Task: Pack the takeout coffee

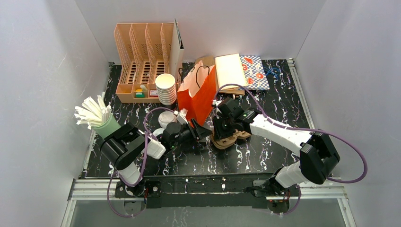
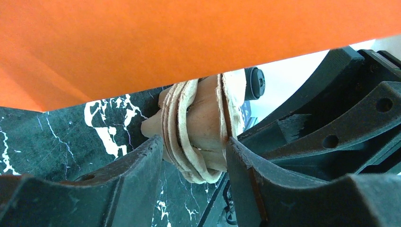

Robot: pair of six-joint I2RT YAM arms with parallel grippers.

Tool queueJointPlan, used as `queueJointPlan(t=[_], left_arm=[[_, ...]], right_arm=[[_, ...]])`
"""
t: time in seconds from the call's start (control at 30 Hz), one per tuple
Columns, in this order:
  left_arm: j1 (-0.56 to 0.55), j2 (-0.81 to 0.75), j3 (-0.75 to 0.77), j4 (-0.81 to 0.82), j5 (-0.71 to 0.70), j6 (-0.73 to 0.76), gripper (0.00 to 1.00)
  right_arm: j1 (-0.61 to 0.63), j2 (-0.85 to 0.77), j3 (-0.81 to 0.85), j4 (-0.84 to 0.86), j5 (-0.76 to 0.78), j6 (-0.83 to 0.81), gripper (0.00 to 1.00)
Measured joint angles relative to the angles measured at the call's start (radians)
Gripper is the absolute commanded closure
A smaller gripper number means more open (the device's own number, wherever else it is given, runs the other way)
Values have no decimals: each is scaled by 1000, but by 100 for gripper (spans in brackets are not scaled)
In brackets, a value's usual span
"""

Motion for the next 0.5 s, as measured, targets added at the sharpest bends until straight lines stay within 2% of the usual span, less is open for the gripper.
queueJointPlan(t=[0.2,0.37,0.5], left_arm=[[0,8,5,-2,6,1,44],[1,36,9,20,10,-4,59],[1,76,10,48,11,-8,65]], right_arm=[[0,0,0,-1,-3,-8,72],[-1,0,-1,-5,-2,-13,73],[-3,0,-1,-6,-3,-13,74]])
